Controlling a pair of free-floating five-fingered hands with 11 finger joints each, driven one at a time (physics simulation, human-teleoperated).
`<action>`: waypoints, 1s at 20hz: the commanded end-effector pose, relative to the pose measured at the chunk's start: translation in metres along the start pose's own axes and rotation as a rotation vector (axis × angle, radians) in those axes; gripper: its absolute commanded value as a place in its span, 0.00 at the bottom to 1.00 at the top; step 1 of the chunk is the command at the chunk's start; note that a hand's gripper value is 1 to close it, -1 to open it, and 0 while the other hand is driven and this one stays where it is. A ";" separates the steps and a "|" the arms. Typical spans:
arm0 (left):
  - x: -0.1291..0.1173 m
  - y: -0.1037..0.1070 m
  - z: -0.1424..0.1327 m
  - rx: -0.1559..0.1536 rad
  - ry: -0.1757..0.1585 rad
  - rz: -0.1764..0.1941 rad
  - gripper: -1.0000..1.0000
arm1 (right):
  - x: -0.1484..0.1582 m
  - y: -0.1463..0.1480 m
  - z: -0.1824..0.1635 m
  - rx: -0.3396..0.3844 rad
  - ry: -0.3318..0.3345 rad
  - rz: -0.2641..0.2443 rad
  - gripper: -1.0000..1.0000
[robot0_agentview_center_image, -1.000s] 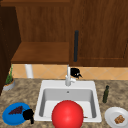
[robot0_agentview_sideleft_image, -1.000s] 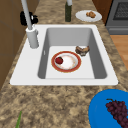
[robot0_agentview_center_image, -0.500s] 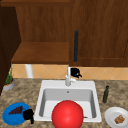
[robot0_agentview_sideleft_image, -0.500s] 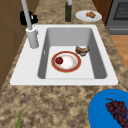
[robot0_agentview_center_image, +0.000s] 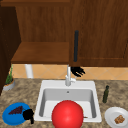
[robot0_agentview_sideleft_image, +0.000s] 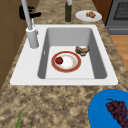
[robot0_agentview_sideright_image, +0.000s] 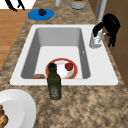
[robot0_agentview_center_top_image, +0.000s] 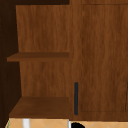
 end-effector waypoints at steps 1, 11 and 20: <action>0.000 0.000 0.000 0.000 0.000 0.000 0.50 | -0.025 0.002 0.001 0.029 -0.052 -0.031 0.00; 0.000 0.000 0.000 0.000 0.000 0.000 0.50 | -0.064 0.028 -0.021 0.023 -0.184 -0.055 0.00; 0.000 0.000 0.000 0.000 0.000 0.000 0.50 | -0.081 0.057 -0.028 0.006 -0.332 -0.069 0.00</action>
